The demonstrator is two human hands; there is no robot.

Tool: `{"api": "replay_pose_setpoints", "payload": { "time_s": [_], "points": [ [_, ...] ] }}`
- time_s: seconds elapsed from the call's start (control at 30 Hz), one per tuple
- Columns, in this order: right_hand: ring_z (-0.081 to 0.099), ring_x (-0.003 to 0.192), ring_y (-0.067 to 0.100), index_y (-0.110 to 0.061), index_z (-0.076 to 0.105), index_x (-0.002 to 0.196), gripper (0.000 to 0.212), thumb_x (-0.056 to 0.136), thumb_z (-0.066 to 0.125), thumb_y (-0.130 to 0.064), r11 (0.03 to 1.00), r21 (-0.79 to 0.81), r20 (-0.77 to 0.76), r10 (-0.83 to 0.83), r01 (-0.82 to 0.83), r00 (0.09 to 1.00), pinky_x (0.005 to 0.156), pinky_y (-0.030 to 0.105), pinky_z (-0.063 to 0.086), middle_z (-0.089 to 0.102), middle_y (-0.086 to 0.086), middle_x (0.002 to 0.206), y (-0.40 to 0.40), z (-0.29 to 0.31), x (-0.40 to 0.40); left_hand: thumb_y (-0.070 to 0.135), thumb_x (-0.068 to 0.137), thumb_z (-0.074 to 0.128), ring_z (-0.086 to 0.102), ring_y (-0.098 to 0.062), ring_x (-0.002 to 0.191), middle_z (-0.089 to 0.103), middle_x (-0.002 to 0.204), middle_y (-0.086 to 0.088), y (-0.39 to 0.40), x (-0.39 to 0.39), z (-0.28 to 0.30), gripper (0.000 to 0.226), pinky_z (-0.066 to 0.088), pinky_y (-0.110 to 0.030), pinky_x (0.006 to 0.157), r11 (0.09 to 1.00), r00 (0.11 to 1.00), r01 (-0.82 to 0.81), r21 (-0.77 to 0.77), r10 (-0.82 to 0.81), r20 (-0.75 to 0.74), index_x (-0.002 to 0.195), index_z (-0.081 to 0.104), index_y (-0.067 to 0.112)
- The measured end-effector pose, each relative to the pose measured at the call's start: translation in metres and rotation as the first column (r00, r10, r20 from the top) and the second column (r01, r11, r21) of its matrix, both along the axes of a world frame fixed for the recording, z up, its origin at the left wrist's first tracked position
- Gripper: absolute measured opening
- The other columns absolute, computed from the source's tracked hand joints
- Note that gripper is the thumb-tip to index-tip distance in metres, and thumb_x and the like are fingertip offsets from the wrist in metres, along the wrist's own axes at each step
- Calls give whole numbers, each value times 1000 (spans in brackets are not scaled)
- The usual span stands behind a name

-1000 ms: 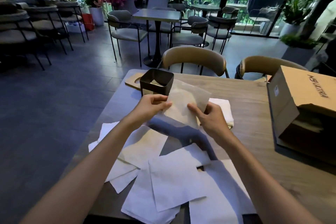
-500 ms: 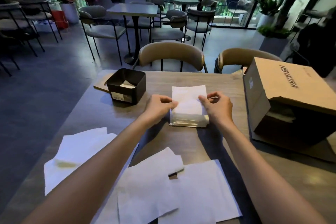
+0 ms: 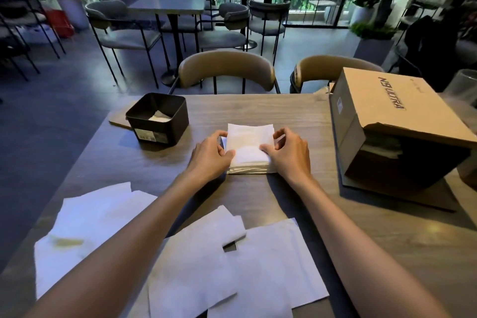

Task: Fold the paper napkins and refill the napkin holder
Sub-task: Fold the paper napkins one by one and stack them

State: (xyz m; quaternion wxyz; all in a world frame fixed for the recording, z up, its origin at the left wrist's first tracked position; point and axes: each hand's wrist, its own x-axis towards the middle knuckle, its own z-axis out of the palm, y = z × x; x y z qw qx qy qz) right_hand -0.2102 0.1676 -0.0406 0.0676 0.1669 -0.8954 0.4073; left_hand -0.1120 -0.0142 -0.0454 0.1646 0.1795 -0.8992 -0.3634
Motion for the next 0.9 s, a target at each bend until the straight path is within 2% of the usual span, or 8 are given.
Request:
{"api": "replay_pose_setpoints", "payload": {
  "time_s": [0.1, 0.2, 0.33, 0.47, 0.57, 0.63, 0.77, 0.9],
  "points": [
    [62, 90, 24, -22, 54, 111, 51, 76, 84, -44, 998, 50, -96, -31, 36, 995, 73, 41, 54, 63, 1, 98, 0, 4, 10, 32, 92, 68, 55, -8, 65, 58, 65, 6, 2, 7, 4, 46, 43, -30, 61, 1000, 1000, 13, 16, -13, -6, 131, 46, 24],
    [60, 88, 20, -22, 52, 114, 55, 77, 84, -47, 1000, 22, -197, 0, 5, 980, 71, 40, 54, 60, 1, 101, -1, 16, 31, 39, 92, 65, 45, -11, 56, 49, 59, 7, 0, 19, 12, 21, 37, -31, 55, 1000, 1000, -11, 7, 11, -14, 106, 55, 26],
    [57, 66, 10, -26, 64, 91, 34, 78, 81, -53, 927, 108, -73, 367, -358, 927, 61, 30, 48, 62, -10, 74, -5, 32, 72, 33, 95, 65, 54, -3, 47, 60, 59, 5, -18, 50, 23, 11, 42, -23, 51, 995, 992, 89, 52, -93, 87, 85, 64, 28],
    [60, 67, 6, -30, 67, 89, 26, 84, 73, -54, 762, 223, 91, 605, -608, 791, 57, 20, 46, 65, -10, 78, -25, 39, 114, 39, 93, 66, 62, -3, 68, 65, 77, 7, -48, 90, 36, 8, 43, -20, 57, 999, 981, 42, 35, -48, 188, 90, 65, 32],
    [59, 68, 5, -32, 66, 89, 23, 86, 71, -53, 715, 260, 108, 646, -649, 755, 57, 20, 43, 64, -11, 77, -46, 41, 134, 65, 83, 64, 56, -10, 89, 60, 88, 12, -76, 125, 43, 29, 39, -31, 70, 959, 940, -41, -281, 132, 314, 89, 63, 37],
    [58, 67, 4, -31, 66, 95, 24, 87, 70, -54, 707, 262, 95, 658, -657, 747, 58, 23, 44, 63, -12, 77, -62, 38, 146, 77, 75, 62, 46, -14, 99, 57, 98, 10, -92, 148, 45, 41, 32, -35, 77, 903, 886, 37, -429, 169, 433, 92, 63, 40],
    [58, 79, 12, -28, 62, 113, 38, 88, 69, -55, 725, 302, 24, 644, -619, 765, 63, 28, 44, 65, -6, 89, -91, 24, 167, 70, 80, 64, 41, -20, 111, 57, 114, 4, -107, 181, 42, 38, 29, -38, 87, 912, 870, 86, -402, 128, 476, 101, 67, 38],
    [54, 85, 17, -20, 65, 95, 26, 88, 72, -45, 733, 285, -36, 652, -618, 757, 72, 34, 45, 60, 0, 91, -107, 12, 178, 64, 85, 63, 42, -21, 119, 62, 118, 5, -110, 196, 38, 26, 29, -39, 92, 959, 946, -40, -281, 126, 298, 94, 67, 40]
  ]
}}
